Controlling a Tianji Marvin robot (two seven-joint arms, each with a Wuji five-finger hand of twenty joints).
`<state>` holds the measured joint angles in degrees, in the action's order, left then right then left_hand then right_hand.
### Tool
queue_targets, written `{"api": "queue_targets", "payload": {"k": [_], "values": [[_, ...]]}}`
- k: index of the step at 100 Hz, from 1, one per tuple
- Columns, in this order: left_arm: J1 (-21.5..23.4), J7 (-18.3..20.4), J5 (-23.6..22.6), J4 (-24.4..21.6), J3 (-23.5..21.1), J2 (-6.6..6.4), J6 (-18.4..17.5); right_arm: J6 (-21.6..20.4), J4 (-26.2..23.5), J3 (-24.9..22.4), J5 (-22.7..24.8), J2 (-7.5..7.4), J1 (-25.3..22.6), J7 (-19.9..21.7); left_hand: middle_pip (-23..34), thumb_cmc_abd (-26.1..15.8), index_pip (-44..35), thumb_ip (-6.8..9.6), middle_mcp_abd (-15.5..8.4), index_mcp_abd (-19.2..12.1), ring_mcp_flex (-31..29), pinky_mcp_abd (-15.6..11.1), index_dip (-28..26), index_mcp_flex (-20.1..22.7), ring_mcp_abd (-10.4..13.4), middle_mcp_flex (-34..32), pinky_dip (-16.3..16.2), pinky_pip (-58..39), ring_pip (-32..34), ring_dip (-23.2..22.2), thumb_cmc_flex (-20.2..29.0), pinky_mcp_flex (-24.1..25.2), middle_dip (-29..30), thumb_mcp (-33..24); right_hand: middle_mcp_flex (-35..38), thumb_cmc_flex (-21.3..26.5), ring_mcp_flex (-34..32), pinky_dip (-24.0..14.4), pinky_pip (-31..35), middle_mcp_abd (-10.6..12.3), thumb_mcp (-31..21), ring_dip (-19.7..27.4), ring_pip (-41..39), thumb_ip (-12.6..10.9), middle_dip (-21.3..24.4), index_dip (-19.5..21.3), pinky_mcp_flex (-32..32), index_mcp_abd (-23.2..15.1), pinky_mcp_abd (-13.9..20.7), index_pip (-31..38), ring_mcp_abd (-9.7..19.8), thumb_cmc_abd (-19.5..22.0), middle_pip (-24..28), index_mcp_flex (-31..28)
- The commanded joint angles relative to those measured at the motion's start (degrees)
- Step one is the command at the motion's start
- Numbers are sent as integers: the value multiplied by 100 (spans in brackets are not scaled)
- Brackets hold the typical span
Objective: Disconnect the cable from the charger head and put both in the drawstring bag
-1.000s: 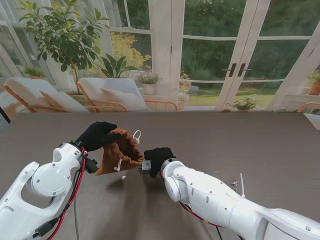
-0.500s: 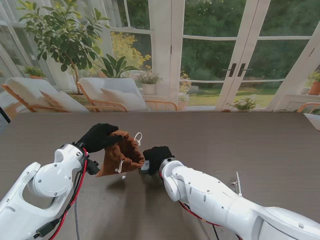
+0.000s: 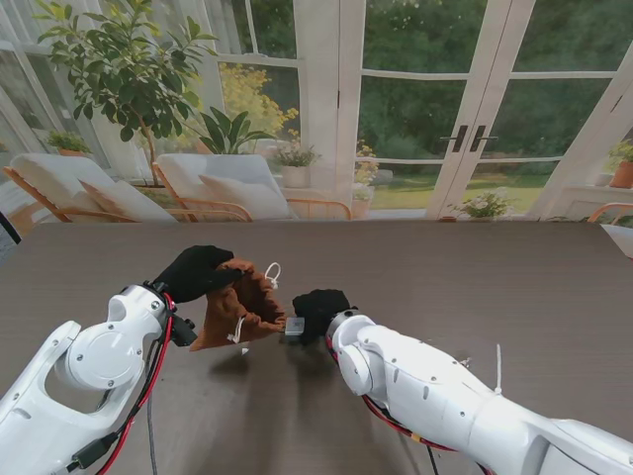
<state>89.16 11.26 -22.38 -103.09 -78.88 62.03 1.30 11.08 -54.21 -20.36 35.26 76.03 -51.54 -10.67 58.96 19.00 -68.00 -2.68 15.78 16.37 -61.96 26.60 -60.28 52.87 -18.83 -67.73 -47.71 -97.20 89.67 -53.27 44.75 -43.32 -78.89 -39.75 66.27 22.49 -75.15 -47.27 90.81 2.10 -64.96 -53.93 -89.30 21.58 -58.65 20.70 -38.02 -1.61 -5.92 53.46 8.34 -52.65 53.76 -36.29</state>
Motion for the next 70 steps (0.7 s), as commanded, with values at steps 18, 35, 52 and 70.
{"api": "queue_targets", "payload": {"k": [18, 35, 52, 70], "values": [[-44, 117, 15, 89, -20, 16, 133, 241, -838, -542, 119, -424, -242, 404, -12, -339, 12, -196, 100, 498, 64, 118, 18, -41, 93, 84, -132, -45, 72, -27, 175, 72, 10, 55, 504, 589, -65, -140, 341, 32, -738, -91, -267, -254, 12, 453, -2674, -196, 240, 1653, 351, 867, 173, -964], [-101, 139, 24, 181, -10, 15, 200, 438, -1434, -1017, 211, -666, -449, 705, -20, -350, 18, -204, 106, 510, 83, 126, 20, -64, 79, 108, -134, -27, 61, -31, 205, 94, 10, 84, 511, 617, -63, -145, 344, -21, -764, -99, -273, -261, -1, 472, -2674, -133, 235, 1661, 327, 869, 183, -962], [-223, 220, 41, 286, 43, 4, 290, 568, -2174, -1598, 547, -934, -721, 1058, -22, -353, 18, -206, 113, 516, 100, 129, 17, -66, 65, 119, -141, -22, 59, -40, 231, 93, 9, 116, 501, 648, -63, -150, 346, -51, -757, -111, -280, -261, -13, 485, -2674, -75, 239, 1650, 307, 906, 182, -951], [-452, 286, 71, 414, 234, 2, 429, 689, -3013, -2177, 906, -1131, -1033, 1443, -7, -352, 13, -199, 113, 526, 38, 172, 15, -40, 74, 85, -167, -59, 70, -33, 228, 33, 19, 111, 498, 679, -64, -156, 352, -86, -724, -127, -306, -262, -27, 501, -2676, -45, 220, 1639, 295, 924, 183, -952]]}}
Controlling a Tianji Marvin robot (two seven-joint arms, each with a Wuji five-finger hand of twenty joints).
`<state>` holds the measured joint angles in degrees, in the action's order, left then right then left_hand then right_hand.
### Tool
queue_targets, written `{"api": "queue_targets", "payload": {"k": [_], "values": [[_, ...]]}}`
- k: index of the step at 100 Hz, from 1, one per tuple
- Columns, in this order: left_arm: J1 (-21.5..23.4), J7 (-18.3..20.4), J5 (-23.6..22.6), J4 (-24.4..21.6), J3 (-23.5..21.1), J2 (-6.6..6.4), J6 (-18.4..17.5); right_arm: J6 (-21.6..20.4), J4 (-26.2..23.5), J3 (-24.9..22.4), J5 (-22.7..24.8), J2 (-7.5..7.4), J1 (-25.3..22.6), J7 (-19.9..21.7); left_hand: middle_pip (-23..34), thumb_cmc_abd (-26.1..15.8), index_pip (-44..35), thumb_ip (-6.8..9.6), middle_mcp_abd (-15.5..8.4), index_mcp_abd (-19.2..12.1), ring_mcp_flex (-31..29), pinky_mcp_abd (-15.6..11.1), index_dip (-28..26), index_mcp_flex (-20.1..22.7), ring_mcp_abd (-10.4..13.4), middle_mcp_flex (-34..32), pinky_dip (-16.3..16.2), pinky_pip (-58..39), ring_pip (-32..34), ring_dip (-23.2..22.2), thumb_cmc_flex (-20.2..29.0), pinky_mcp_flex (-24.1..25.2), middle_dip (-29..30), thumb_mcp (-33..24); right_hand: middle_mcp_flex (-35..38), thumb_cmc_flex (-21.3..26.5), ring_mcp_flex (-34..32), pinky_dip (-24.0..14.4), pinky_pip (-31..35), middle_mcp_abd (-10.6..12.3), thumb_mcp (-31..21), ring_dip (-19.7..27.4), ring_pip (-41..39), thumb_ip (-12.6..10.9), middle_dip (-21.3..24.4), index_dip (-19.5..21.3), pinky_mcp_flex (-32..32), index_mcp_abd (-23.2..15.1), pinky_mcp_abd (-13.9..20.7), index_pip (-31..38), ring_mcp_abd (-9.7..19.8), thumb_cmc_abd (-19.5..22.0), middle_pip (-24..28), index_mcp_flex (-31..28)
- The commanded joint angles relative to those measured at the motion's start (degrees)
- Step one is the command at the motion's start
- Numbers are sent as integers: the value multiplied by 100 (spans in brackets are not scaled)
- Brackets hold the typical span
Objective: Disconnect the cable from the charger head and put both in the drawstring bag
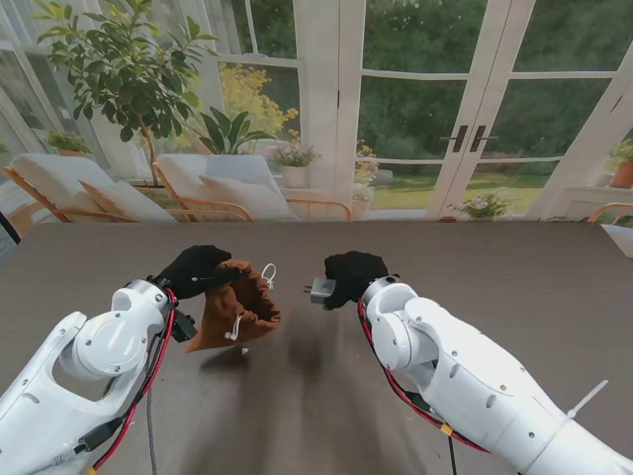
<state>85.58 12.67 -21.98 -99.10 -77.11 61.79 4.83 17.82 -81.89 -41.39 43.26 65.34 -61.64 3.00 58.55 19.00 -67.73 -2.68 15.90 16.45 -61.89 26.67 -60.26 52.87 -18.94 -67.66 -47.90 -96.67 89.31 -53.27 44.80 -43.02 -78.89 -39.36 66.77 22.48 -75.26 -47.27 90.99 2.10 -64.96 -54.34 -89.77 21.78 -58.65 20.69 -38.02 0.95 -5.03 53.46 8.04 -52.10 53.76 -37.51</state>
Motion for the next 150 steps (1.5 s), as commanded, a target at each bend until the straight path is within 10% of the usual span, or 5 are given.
{"api": "queue_targets", "payload": {"k": [1, 57, 150], "values": [[-109, 152, 28, 19, 71, 25, 89, 17, -291, -105, 124, -70, -44, 90, 33, -351, -14, -198, 101, 518, 31, 163, 13, -40, 86, 78, -149, -113, 106, -33, 224, 0, 19, 70, 447, 682, -54, -157, 335, -85, -723, -86, -260, -283, -27, 503, -2677, -301, 131, 1638, 327, 871, 182, -830], [-805, 451, -18, 156, 818, 2, 655, -113, -1726, -673, 398, -147, -796, 129, 49, -278, -36, -160, -10, 445, -243, 165, 8, 107, 211, -122, 74, -328, 147, 103, 45, -361, 89, -171, 446, 695, -54, -169, 350, -70, -644, -102, -288, -293, -46, 541, -2680, -298, 133, 1606, 339, 905, 164, -816], [-1089, 559, 201, 334, 1149, 6, 390, -155, -1767, -380, 382, -108, -958, -82, 50, -303, -33, -160, -39, 424, -209, 140, -22, 60, 247, -102, 305, -410, 155, 147, 29, -362, 90, -153, 460, 699, -55, -190, 379, -68, -622, -142, -360, -297, -75, 645, -2689, -281, 164, 1567, 383, 937, 148, -805]]}}
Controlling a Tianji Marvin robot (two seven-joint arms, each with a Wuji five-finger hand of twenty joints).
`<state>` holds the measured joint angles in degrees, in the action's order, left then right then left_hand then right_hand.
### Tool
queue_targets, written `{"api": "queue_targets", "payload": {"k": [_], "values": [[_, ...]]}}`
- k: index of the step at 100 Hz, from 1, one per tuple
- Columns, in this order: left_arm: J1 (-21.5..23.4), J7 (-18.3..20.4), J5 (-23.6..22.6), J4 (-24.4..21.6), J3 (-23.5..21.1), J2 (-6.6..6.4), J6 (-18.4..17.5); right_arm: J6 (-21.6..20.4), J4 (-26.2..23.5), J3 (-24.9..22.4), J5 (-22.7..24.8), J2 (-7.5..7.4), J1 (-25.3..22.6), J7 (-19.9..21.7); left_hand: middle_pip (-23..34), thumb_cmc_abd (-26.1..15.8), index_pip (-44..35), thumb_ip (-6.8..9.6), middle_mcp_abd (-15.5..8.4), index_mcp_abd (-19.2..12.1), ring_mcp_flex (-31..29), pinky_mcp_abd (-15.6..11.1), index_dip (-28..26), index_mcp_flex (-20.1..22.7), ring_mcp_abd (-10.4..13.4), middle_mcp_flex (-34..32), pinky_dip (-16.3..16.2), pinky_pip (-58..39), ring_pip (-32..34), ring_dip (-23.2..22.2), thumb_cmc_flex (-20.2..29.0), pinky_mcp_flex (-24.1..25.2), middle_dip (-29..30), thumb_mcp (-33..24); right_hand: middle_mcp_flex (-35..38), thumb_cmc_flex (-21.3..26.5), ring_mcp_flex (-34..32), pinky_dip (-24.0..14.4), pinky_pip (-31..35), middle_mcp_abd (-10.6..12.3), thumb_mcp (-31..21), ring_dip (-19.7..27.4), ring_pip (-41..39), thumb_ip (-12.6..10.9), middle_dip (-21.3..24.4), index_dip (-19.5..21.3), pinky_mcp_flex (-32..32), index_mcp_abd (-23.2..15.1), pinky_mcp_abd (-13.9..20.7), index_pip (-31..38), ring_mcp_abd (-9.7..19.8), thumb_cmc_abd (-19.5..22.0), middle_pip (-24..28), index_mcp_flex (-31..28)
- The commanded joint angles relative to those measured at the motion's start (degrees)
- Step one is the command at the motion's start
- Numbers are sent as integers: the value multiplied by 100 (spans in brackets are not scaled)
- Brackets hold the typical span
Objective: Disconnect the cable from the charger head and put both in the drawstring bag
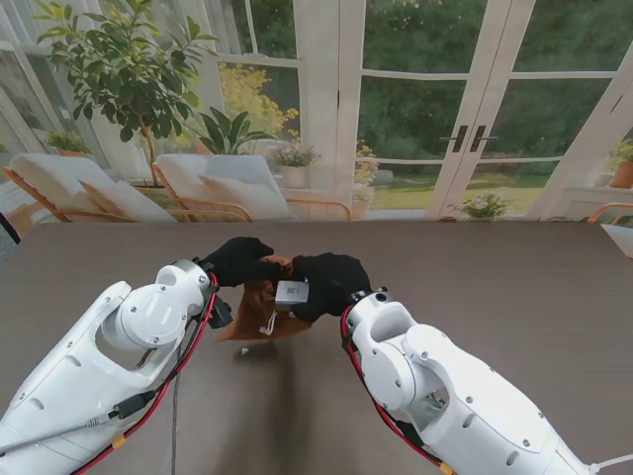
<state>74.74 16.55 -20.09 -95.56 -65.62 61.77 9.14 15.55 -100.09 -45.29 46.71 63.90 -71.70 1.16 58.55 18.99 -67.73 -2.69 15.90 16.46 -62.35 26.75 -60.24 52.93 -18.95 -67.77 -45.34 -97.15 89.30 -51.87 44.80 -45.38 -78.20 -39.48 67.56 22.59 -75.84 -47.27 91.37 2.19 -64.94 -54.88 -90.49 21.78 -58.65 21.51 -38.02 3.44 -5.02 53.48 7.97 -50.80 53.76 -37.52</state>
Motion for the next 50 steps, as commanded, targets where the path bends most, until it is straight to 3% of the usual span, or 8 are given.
{"api": "queue_targets", "payload": {"k": [1, 50], "values": [[-3, 176, 13, -22, 0, 7, -49, 79, 60, 13, 40, 37, 57, 104, 50, -300, -34, -160, -39, 425, -159, 131, -23, 54, 247, -89, 50, -361, 156, 6, 29, -124, 21, -138, 382, 691, 4, -190, 342, -77, -624, -89, -289, -297, -75, 564, -2689, -528, 162, 1565, 390, 808, 148, -804], [40, 332, -69, -56, -10, -45, -294, 257, 255, 57, 132, -3, 249, 340, 50, -302, -33, -146, -26, 417, -121, 68, -12, 47, 237, -54, 63, -338, 147, -26, 51, -48, -2, -93, 406, 706, 4, -198, 394, -97, -587, -119, -351, -292, -68, 581, -2706, -466, 173, 1559, 399, 829, 147, -801]]}}
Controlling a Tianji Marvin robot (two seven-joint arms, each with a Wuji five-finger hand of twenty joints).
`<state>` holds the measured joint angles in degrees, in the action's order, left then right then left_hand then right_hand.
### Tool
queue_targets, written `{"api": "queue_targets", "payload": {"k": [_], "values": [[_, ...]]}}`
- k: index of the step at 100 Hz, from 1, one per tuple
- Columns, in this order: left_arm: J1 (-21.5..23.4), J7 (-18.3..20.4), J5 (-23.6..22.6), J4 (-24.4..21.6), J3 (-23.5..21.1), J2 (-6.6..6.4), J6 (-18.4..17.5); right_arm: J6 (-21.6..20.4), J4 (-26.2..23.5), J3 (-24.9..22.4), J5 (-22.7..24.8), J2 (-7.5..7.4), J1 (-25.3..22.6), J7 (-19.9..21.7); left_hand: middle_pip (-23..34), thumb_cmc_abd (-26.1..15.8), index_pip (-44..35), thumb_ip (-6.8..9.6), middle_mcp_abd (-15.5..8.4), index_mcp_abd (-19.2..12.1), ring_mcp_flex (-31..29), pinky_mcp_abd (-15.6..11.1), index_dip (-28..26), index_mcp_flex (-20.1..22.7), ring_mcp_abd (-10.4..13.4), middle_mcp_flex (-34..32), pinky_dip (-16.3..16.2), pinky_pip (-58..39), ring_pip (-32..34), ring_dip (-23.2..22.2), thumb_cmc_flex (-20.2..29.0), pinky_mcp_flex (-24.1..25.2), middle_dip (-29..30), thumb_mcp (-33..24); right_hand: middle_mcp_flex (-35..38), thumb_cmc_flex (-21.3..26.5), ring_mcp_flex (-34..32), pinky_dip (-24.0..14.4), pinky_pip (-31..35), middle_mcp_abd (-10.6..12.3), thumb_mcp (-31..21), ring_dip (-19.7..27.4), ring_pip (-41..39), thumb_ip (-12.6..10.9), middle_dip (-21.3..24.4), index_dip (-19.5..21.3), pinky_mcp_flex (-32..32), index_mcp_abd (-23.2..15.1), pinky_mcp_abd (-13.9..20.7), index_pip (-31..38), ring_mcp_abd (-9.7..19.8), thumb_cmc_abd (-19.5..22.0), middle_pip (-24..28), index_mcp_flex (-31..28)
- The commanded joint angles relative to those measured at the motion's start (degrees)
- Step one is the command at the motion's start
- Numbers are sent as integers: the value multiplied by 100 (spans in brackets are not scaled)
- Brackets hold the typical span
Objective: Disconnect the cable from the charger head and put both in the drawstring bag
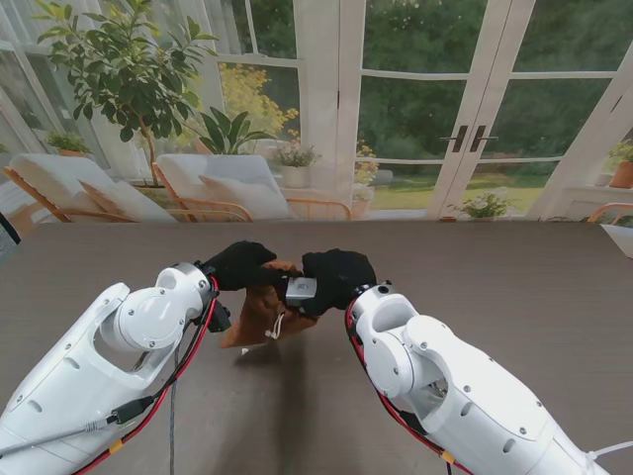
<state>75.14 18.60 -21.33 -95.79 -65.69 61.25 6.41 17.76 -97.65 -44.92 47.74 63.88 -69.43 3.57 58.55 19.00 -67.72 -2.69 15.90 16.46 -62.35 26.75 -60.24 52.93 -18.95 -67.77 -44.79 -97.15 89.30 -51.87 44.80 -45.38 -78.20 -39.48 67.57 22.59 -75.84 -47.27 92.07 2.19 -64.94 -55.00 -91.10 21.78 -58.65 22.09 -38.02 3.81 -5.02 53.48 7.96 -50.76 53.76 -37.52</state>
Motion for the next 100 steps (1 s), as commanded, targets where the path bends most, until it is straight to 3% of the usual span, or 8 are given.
{"api": "queue_targets", "payload": {"k": [1, 47, 100], "values": [[-2, 128, 62, -31, -1, 7, -23, 40, 12, 23, 31, -1, 25, 103, 50, -302, -33, -145, -28, 418, -123, 67, -11, 48, 237, -56, 8, -338, 147, -26, 54, -48, -2, -95, 406, 711, 4, -198, 325, -99, -587, -108, -291, -292, -68, 523, -2706, -499, 173, 1559, 398, 820, 147, -801], [-185, 79, 354, 72, 216, 57, -13, 512, -147, 231, 257, 4, 16, 147, 48, -302, -42, -162, -42, 426, -252, 163, -4, 85, 216, -148, -8, -395, 142, 5, 27, -175, 35, -154, 553, 733, 2, -212, 474, -170, -575, -165, -394, -263, 7, 493, -2748, -287, 183, 1565, 442, 709, 108, -899], [-531, -147, 651, 287, 696, 183, 179, 1335, -343, 448, 583, 19, 1, 198, 27, -289, -26, -192, -27, 444, -326, 252, 9, 115, 183, -199, 78, -435, 131, 56, 30, -276, 70, -211, 987, 726, -1, -184, 723, -271, -860, -285, -469, -301, 241, 258, -2795, -49, 274, 1618, 643, -44, -145, -1243]]}}
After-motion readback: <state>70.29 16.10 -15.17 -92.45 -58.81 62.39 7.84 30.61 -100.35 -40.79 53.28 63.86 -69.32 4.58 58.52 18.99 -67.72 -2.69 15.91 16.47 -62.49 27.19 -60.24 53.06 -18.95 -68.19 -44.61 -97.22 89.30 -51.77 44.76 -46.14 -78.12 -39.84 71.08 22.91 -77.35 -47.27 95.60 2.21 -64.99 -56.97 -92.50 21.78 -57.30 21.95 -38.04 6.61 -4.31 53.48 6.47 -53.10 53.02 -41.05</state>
